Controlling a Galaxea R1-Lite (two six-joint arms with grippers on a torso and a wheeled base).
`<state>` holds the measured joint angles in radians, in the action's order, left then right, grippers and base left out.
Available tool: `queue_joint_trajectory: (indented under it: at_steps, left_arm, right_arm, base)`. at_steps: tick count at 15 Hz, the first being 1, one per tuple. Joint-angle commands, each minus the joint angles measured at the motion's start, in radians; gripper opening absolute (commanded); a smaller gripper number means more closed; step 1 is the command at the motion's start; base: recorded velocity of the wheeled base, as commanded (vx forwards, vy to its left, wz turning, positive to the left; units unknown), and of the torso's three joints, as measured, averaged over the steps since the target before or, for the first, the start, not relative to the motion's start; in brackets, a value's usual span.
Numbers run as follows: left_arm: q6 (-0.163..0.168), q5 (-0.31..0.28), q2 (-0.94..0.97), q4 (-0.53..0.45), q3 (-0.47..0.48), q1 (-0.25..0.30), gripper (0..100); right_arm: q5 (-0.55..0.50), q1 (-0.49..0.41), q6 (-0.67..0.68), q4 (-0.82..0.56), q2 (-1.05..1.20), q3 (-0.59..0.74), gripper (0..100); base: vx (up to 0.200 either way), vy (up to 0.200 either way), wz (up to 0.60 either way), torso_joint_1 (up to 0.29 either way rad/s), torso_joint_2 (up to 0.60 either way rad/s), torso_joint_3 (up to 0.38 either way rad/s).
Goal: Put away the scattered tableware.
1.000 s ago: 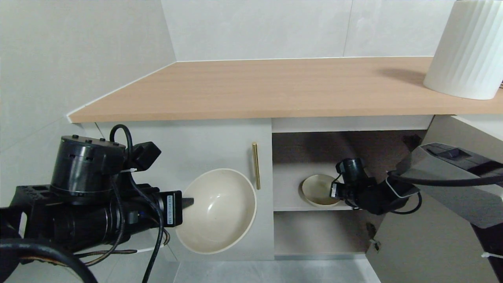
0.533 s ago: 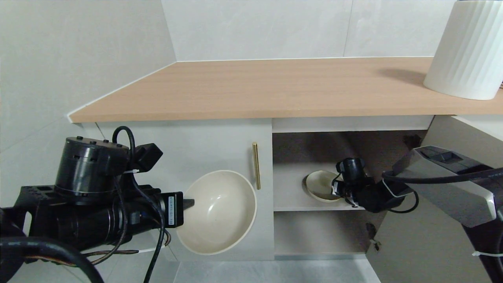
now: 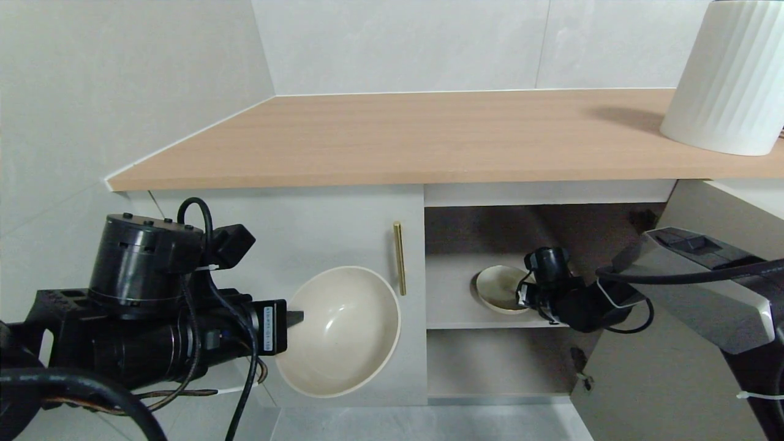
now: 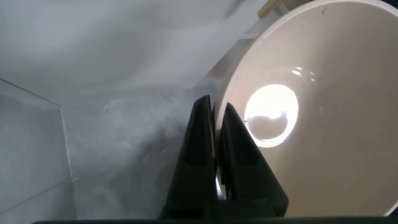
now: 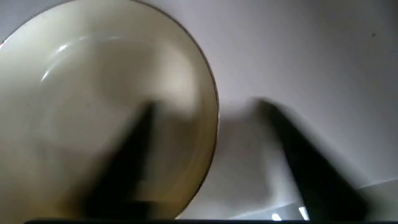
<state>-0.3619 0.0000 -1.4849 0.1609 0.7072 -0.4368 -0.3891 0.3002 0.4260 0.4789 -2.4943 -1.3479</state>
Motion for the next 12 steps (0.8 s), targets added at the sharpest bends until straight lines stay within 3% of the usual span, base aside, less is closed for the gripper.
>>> queue_joint_trajectory:
  at_steps: [1, 5, 7, 10, 12]
  left_arm:
    - [0.000, 0.000, -0.002, 0.000, 0.000, 0.000, 0]
    - [0.008, -0.002, -0.018, 0.000, 0.006, -0.007, 0]
    - [0.046, 0.002, -0.058, 0.000, 0.020, -0.026, 0]
    - [0.052, 0.006, -0.127, 0.002, 0.034, -0.086, 0]
    - [0.051, 0.040, -0.198, 0.002, 0.084, -0.143, 0]
  right_arm:
    - [0.003, 0.007, 0.016, 0.001, 0.031, 0.023, 100]
    - [0.049, 0.028, 0.023, 0.001, 0.189, 0.176, 100]
    - [0.141, 0.083, 0.002, -0.006, 0.356, 0.317, 100]
    - [0.177, 0.132, -0.052, -0.071, 0.543, 0.408, 100]
    - [0.256, 0.162, -0.055, -0.201, 0.678, 0.411, 100]
  base:
    - [0.000, 0.000, 0.00, 0.000, 0.00, 0.000]
    - [0.000, 0.000, 0.00, 0.000, 0.00, 0.000]
    - [0.000, 0.000, 0.00, 0.000, 0.00, 0.000]
    - [0.000, 0.000, 0.00, 0.000, 0.00, 0.000]
    - [0.000, 0.000, 0.00, 0.000, 0.00, 0.000]
